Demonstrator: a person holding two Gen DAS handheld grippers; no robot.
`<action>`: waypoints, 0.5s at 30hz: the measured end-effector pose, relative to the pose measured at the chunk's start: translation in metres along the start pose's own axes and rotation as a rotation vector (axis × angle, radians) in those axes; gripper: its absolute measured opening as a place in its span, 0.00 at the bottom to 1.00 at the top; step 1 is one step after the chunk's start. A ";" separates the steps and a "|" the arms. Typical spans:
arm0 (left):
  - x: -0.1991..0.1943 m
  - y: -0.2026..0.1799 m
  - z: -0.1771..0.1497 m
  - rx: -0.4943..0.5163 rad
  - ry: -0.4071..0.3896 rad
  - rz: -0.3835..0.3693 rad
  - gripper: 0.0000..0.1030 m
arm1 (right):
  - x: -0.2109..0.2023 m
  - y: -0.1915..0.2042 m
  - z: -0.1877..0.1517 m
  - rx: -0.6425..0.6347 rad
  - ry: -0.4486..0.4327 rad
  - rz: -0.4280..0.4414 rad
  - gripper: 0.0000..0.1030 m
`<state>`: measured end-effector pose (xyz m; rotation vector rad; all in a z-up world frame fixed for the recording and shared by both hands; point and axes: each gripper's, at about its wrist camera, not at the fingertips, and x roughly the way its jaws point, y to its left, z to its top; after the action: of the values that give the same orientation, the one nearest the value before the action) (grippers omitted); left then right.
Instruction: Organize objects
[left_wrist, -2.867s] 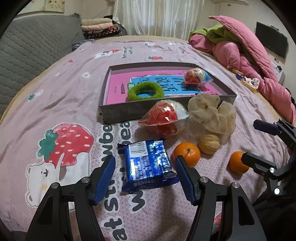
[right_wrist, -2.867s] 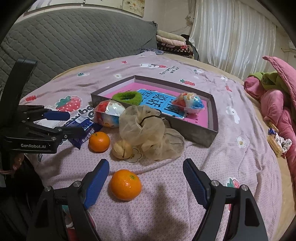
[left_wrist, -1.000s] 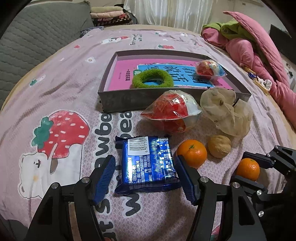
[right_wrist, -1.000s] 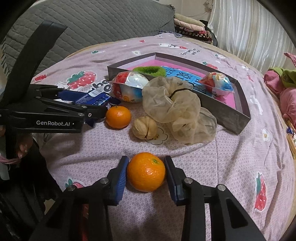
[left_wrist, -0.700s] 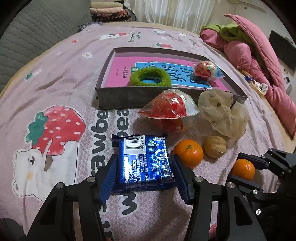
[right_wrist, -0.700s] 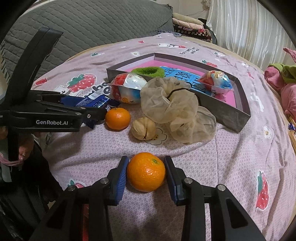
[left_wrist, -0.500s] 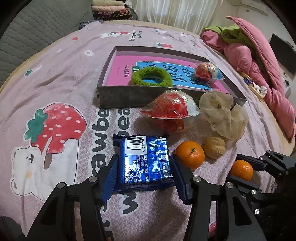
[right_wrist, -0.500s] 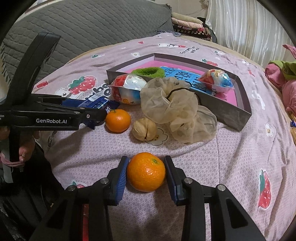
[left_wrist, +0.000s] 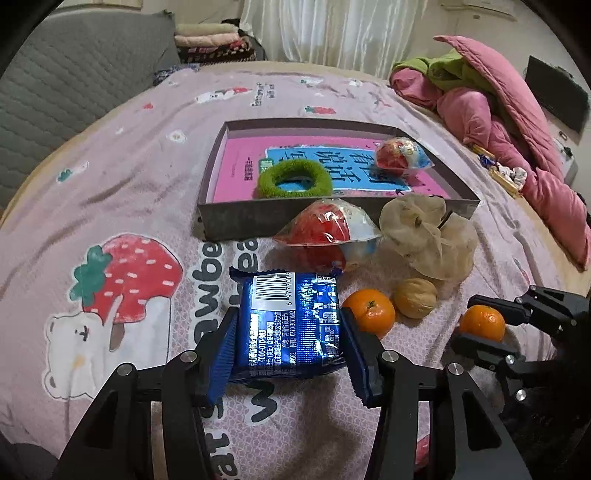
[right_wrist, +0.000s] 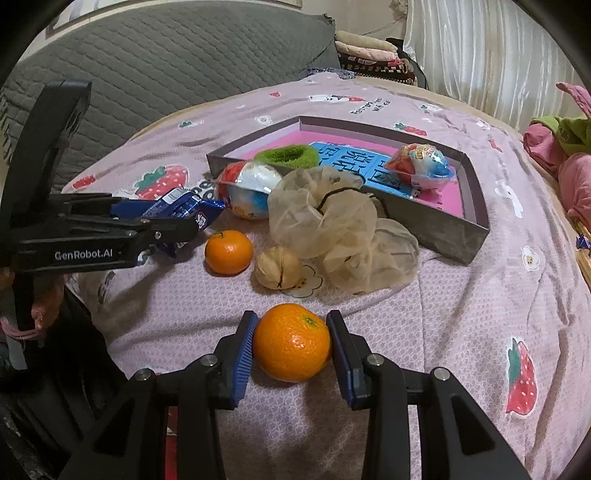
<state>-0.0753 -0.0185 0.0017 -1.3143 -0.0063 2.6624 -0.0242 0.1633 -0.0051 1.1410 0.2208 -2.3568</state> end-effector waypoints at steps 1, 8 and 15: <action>-0.002 0.000 0.000 0.002 -0.007 0.005 0.52 | -0.001 -0.001 0.000 0.006 -0.004 0.002 0.38; -0.014 0.001 0.004 0.013 -0.060 0.020 0.52 | -0.011 -0.008 0.010 0.043 -0.062 0.018 0.38; -0.026 -0.006 0.008 0.028 -0.104 0.012 0.52 | -0.024 -0.009 0.025 0.067 -0.153 -0.010 0.38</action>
<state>-0.0656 -0.0164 0.0277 -1.1695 0.0250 2.7277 -0.0334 0.1710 0.0292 0.9861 0.0943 -2.4632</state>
